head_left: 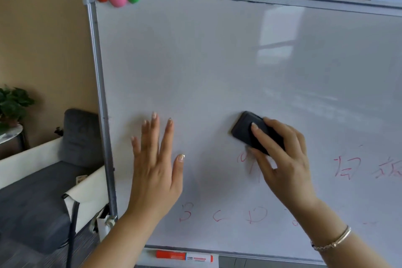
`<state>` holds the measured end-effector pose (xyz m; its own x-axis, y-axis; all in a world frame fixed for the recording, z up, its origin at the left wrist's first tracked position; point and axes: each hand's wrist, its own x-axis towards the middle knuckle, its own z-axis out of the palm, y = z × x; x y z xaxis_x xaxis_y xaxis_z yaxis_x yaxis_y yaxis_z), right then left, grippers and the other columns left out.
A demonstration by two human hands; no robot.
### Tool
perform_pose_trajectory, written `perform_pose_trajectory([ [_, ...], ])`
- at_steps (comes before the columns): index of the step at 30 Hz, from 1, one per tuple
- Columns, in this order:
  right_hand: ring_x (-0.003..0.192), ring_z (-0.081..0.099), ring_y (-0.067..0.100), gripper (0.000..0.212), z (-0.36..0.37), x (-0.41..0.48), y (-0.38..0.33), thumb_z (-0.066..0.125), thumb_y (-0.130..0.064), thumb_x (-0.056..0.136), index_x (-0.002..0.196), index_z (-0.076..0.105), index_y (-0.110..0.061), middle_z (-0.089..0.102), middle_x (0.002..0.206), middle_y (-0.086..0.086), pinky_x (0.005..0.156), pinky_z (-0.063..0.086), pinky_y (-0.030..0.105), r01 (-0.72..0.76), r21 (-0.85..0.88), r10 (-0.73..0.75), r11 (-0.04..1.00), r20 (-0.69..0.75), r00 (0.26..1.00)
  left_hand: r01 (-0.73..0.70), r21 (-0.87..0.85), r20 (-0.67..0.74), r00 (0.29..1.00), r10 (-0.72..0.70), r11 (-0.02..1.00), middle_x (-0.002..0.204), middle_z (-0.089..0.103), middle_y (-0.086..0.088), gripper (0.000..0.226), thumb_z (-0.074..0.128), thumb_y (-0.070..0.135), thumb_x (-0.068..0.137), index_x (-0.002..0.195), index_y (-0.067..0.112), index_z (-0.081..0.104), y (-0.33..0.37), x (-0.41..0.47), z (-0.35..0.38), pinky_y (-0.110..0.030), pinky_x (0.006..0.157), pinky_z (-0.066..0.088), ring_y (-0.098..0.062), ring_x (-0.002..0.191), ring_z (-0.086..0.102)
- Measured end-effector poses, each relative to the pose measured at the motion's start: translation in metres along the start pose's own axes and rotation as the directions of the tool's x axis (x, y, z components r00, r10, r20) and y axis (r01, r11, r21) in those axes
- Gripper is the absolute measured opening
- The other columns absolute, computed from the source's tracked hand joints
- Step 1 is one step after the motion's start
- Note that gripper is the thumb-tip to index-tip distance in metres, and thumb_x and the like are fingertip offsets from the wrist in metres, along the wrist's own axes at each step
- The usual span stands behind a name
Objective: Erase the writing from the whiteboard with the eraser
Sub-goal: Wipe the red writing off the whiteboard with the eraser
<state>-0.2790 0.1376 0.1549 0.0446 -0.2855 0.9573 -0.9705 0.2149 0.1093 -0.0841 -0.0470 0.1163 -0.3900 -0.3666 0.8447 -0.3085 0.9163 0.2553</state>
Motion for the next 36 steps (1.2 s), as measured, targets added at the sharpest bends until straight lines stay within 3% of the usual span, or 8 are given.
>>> perform_pose_trajectory([
  [6,0.12,0.058,0.033,0.04,0.014,-0.05,-0.008,0.075,-0.011,0.092,0.132,0.069,-0.015,0.059,0.137,0.012,0.103,0.05,0.045,0.13,0.04,-0.134,0.991,0.146,0.98,0.024,0.049,0.048,0.999,-0.027,0.999,0.17,-0.002,-0.011,0.065,0.033,0.033,0.102,0.16,0.013,0.013,0.002,-0.001,0.01,-0.063,0.122,0.005,-0.031,0.156,-0.003],
  [12,0.128,0.052,0.024,0.061,0.014,-0.083,-0.008,0.081,-0.002,0.081,0.136,0.065,-0.02,0.053,0.143,0.004,0.112,0.04,0.033,0.216,0.055,-0.222,0.975,0.311,0.924,0.017,0.048,0.041,0.999,-0.019,0.999,0.17,-0.001,-0.01,0.065,0.034,0.032,0.102,0.16,0.013,0.013,0.001,-0.002,0.009,-0.061,0.123,0.003,-0.03,0.157,-0.002],
  [15,0.123,0.057,0.028,0.053,0.009,-0.072,-0.004,0.079,-0.006,0.086,0.136,0.066,-0.02,0.057,0.14,0.006,0.107,0.046,0.038,0.195,0.056,-0.203,0.979,0.274,0.94,0.018,0.046,0.039,0.999,-0.02,0.999,0.17,-0.001,-0.009,0.065,0.036,0.031,0.102,0.16,0.014,0.014,0.001,-0.002,0.008,-0.059,0.124,0.002,-0.029,0.157,-0.003],
  [19,0.117,0.058,0.034,0.038,-0.006,-0.035,0.01,0.075,-0.012,0.091,0.129,0.07,-0.015,0.06,0.133,0.012,0.105,0.048,0.041,0.08,-0.002,-0.08,0.997,0.1,0.992,0.031,0.043,0.049,0.998,-0.033,0.999,0.17,-0.002,-0.009,0.066,0.038,0.031,0.101,0.16,0.014,0.013,0.001,-0.003,0.008,-0.06,0.123,0.004,-0.029,0.157,-0.003],
  [27,0.119,0.049,0.036,0.041,-0.03,0.006,0.034,0.071,-0.013,0.094,0.135,0.064,-0.011,0.055,0.136,0.016,0.105,0.043,0.036,-0.164,-0.004,0.164,0.986,-0.066,0.984,0.04,0.035,0.055,0.998,-0.041,0.999,0.17,-0.003,-0.008,0.065,0.036,0.031,0.101,0.16,0.015,0.013,0.002,-0.003,0.009,-0.059,0.123,0.004,-0.028,0.157,-0.004],
  [31,0.118,0.052,0.035,0.042,-0.02,-0.012,0.021,0.075,-0.006,0.091,0.132,0.067,-0.009,0.057,0.133,0.017,0.107,0.041,0.034,-0.163,0.042,0.165,0.986,-0.035,0.986,0.045,0.041,0.045,0.998,-0.047,0.998,0.17,-0.002,-0.008,0.066,0.038,0.03,0.101,0.16,0.015,0.014,0.002,-0.003,0.008,-0.059,0.123,0.004,-0.028,0.157,-0.003],
  [34,0.119,0.057,0.033,0.042,-0.003,-0.049,0.008,0.075,-0.009,0.089,0.13,0.069,-0.014,0.06,0.133,0.014,0.109,0.044,0.036,-0.033,0.06,0.028,0.998,0.09,0.996,0.039,0.051,0.033,0.999,-0.041,0.998,0.17,-0.001,-0.008,0.065,0.036,0.03,0.101,0.16,0.014,0.015,0.001,-0.003,0.009,-0.058,0.124,0.004,-0.027,0.157,-0.002],
  [36,0.123,0.056,0.03,0.053,0.006,-0.077,0.003,0.079,-0.003,0.084,0.134,0.068,-0.018,0.057,0.139,0.009,0.106,0.047,0.04,0.042,0.07,-0.055,0.997,0.189,0.981,0.031,0.053,0.023,0.999,-0.032,0.998,0.17,0.0,-0.008,0.065,0.036,0.03,0.101,0.16,0.014,0.016,0.002,-0.003,0.009,-0.059,0.124,0.005,-0.026,0.157,-0.001],
])
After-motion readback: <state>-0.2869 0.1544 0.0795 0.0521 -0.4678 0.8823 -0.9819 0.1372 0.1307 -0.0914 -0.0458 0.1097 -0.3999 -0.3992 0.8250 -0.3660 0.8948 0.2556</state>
